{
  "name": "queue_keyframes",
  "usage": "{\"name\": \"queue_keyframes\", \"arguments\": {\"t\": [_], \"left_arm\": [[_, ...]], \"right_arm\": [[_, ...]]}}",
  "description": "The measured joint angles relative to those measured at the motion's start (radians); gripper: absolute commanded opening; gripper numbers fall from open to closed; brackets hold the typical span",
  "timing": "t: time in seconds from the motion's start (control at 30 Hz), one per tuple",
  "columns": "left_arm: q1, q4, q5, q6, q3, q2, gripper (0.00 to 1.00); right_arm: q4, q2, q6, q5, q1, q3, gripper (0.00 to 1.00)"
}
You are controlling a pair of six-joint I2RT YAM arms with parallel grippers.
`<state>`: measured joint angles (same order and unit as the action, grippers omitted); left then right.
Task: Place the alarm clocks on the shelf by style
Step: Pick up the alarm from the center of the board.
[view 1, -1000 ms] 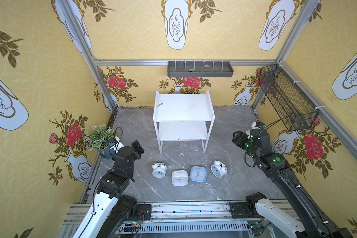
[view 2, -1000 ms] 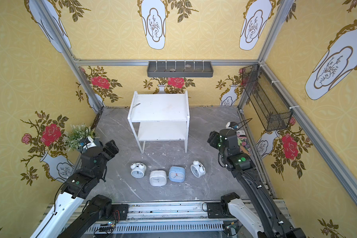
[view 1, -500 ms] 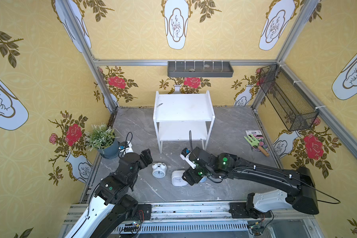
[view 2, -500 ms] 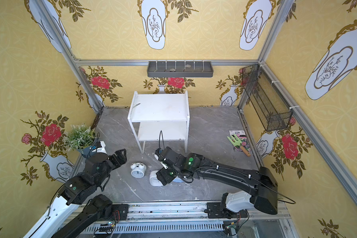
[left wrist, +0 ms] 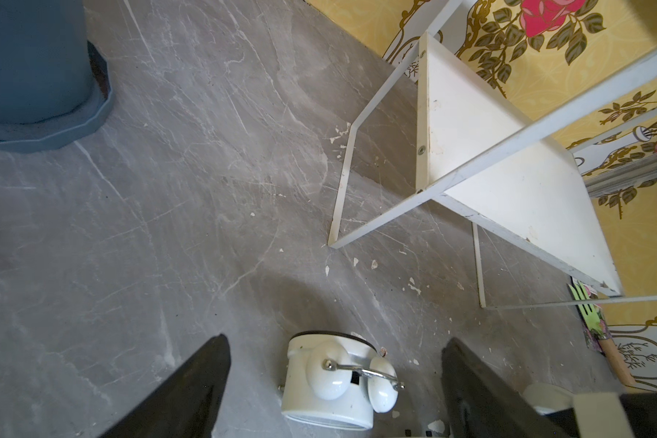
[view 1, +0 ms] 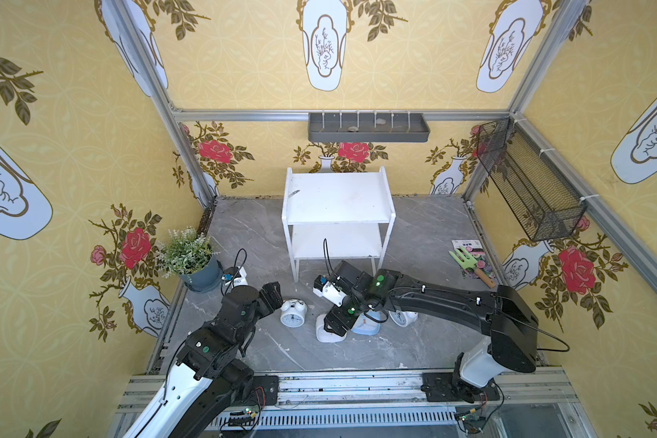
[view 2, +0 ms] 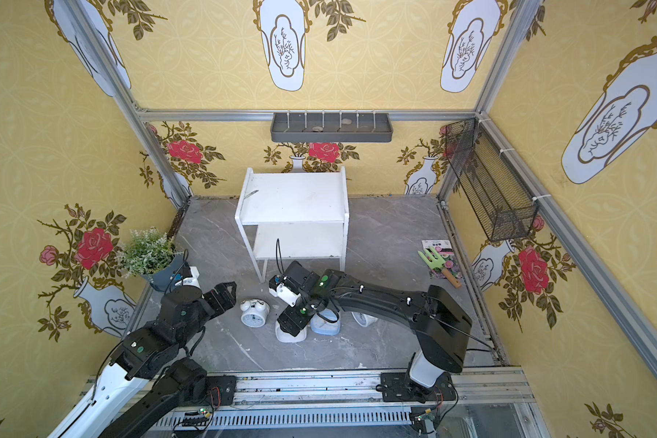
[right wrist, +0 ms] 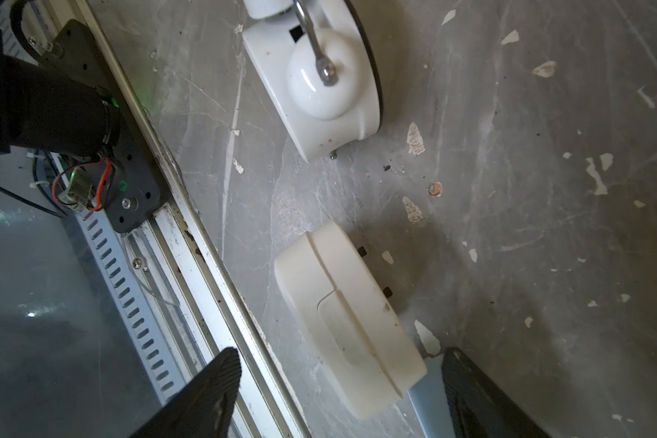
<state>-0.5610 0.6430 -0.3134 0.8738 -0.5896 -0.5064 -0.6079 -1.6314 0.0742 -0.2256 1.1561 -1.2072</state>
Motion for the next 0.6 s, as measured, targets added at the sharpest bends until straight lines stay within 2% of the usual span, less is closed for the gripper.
{"name": "queue_keyframes", "arguments": {"t": [0.37,0.6], "left_arm": [[0.0,-0.015,0.03,0.002,0.01,-0.004,0.9],[0.0,-0.026,0.046,-0.001,0.015,0.005,0.9]], "right_arm": [[0.045,-0.042,-0.042,-0.021,-0.02,0.014,0.81],[0.061,-0.059,-0.042,-0.035,-0.021,0.019,0.73]]}}
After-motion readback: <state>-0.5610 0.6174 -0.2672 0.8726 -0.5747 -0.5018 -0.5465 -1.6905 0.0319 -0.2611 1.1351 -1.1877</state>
